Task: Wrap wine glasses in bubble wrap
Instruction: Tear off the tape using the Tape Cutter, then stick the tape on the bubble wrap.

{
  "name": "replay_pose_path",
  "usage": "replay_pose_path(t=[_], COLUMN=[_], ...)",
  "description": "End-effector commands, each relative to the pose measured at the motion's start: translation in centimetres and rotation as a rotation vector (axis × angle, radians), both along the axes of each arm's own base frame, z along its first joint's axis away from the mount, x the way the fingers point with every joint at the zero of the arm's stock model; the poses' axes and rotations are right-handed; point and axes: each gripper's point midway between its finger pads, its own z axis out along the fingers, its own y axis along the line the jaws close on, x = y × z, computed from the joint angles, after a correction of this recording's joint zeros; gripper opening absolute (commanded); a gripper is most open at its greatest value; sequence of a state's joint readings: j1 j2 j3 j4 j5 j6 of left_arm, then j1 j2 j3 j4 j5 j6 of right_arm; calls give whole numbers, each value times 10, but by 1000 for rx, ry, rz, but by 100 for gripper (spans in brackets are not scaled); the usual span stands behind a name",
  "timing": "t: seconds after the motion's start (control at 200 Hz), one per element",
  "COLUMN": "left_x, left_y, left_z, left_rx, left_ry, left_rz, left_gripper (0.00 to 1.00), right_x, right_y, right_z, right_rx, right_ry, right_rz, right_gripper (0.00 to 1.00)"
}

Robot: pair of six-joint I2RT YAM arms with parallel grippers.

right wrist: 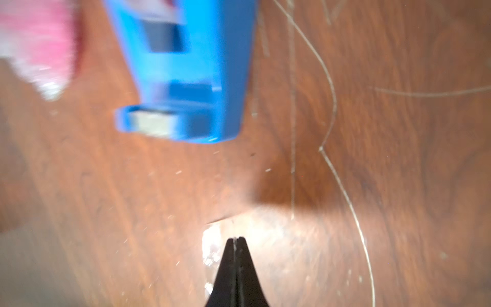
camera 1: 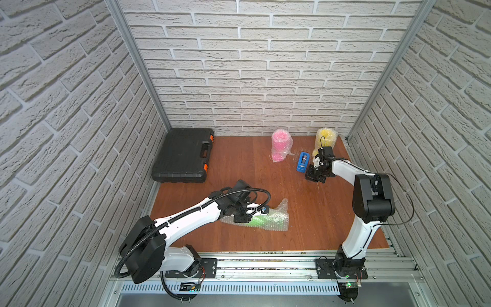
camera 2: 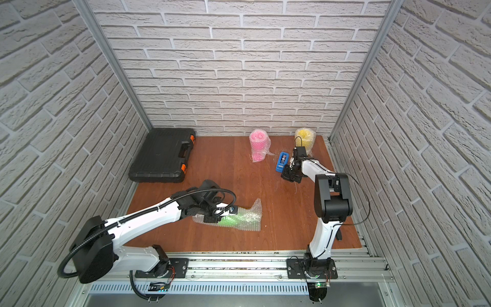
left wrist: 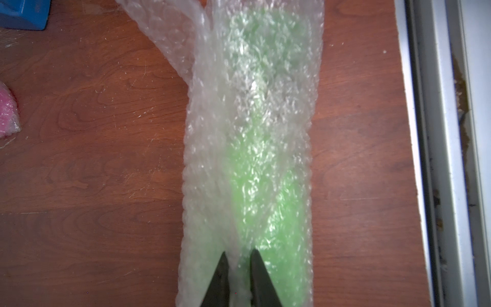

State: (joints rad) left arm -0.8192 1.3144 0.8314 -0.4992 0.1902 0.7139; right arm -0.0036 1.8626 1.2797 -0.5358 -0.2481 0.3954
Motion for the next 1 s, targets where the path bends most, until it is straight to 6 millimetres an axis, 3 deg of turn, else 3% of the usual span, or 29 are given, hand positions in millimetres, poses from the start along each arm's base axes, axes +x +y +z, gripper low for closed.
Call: replay_pose_path(t=[0.0,0.345,0.545,0.715,0.825,1.0], left_x=[-14,-12,-11,-9,-9,-10], left_y=[14,9,7,7,7,7], left_z=[-23,-22,-22,-23,-22,-20], left_rx=[78,19,0,-12,-23,-34], left_ry=[91,100,111,121,123,123], left_rz=[18,67,91,115,120,121], left_gripper=[15,15,15,15,15,15], right_x=[-2,-52,-100,-146,-177,-222], right_y=[11,41,64,96,118,154], right_z=[36,102,147,179,189,187], right_rx=[-31,-87,-85,26,123,241], right_ry=[-110,-186,-214,-259,-259,-223], right_rz=[94,222,276,336,389,458], right_gripper=[3,3,3,3,2,3])
